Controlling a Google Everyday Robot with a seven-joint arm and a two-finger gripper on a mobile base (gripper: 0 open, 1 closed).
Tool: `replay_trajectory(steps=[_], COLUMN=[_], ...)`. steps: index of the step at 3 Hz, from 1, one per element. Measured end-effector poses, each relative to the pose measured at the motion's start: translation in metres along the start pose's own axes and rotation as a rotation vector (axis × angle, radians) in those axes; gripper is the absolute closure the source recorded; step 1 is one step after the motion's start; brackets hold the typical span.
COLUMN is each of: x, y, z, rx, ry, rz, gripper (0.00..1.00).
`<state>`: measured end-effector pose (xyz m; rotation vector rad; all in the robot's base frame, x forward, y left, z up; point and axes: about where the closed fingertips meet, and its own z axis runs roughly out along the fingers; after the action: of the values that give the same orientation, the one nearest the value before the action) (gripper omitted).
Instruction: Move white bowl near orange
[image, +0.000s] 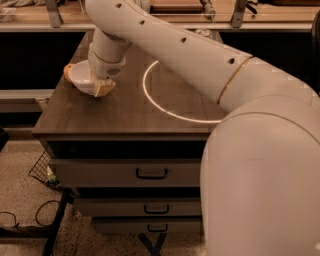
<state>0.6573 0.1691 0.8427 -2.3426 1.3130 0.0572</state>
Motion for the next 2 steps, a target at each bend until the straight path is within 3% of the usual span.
replay_trajectory(steps=[1, 2], x=[-0.0007, -0.002], y=[0.0008, -0.0012], z=[0.0031, -0.0018], rx=[-0.005, -0.005], ry=[-0.001, -0.001], rz=[-0.001, -0.001], gripper=[0.07, 0.0])
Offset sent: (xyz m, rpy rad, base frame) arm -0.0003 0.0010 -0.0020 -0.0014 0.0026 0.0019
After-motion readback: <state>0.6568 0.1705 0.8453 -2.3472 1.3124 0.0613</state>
